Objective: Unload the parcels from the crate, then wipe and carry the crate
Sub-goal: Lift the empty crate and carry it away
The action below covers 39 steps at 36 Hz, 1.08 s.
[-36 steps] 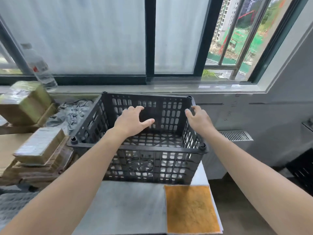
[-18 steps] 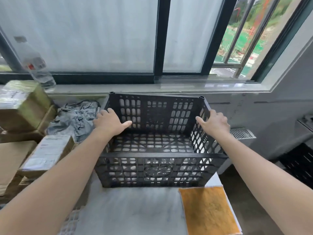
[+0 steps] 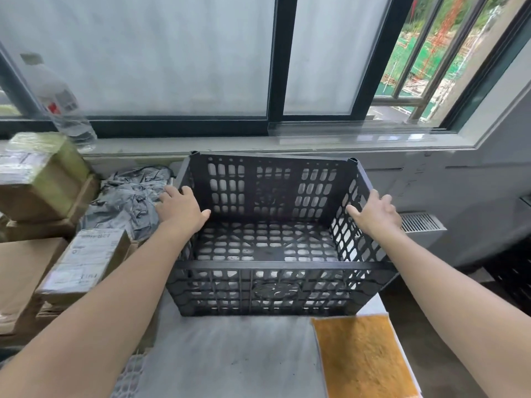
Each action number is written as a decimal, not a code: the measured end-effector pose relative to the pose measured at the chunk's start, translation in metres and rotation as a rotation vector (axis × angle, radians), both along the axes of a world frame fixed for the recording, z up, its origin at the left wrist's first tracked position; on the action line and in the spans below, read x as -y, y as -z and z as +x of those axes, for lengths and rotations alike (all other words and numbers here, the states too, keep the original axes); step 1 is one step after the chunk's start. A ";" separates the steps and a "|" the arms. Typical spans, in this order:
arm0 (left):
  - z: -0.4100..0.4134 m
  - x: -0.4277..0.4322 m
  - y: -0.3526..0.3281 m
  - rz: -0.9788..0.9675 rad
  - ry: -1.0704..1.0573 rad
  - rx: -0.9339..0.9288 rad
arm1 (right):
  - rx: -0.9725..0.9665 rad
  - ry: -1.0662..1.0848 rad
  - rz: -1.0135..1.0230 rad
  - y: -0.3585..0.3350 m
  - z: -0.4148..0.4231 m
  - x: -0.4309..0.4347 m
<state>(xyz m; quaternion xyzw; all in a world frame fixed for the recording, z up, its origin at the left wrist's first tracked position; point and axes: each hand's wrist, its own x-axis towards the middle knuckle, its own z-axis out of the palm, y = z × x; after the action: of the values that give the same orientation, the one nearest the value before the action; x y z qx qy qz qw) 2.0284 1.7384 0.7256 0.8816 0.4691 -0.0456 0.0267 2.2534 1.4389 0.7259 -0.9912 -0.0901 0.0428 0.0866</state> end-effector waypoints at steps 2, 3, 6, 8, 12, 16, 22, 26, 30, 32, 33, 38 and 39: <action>-0.002 0.000 0.001 0.019 0.005 0.016 | 0.009 -0.006 0.002 0.003 0.001 0.002; -0.002 -0.001 0.002 0.030 0.008 0.019 | 0.014 -0.009 0.002 0.004 0.001 0.002; -0.003 -0.001 0.004 0.054 0.020 0.031 | 0.019 -0.001 0.012 0.004 0.003 0.001; -0.003 0.000 0.004 0.061 0.022 0.040 | 0.017 0.005 0.018 0.004 0.005 0.001; -0.002 -0.002 0.005 0.048 0.015 0.068 | 0.011 0.014 0.021 0.003 0.006 0.001; -0.001 -0.003 0.005 0.047 0.004 0.076 | 0.014 0.020 0.025 0.002 0.005 0.001; -0.004 -0.002 0.005 0.033 0.004 0.097 | 0.017 0.009 0.018 0.003 0.006 0.004; -0.006 -0.002 0.005 0.032 0.030 0.092 | -0.006 -0.015 0.013 0.001 0.006 0.007; -0.008 0.001 0.003 0.013 0.034 0.105 | -0.006 -0.029 0.004 0.002 0.005 0.010; -0.011 0.001 0.003 0.005 0.041 0.122 | -0.008 -0.042 -0.031 0.001 0.002 0.011; -0.012 0.002 0.004 0.007 0.046 0.128 | -0.008 -0.053 -0.054 0.001 0.000 0.010; -0.017 0.013 0.005 0.098 0.081 0.059 | 0.017 -0.102 -0.191 0.005 -0.011 0.010; -0.017 0.015 0.006 0.101 0.085 0.052 | 0.009 -0.102 -0.191 0.005 -0.013 0.011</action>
<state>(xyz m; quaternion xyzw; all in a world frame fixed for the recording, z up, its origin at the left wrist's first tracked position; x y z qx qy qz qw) 2.0113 1.7234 0.7198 0.9018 0.4321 0.0000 -0.0073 2.2407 1.4278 0.7210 -0.9893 -0.1364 0.0511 -0.0108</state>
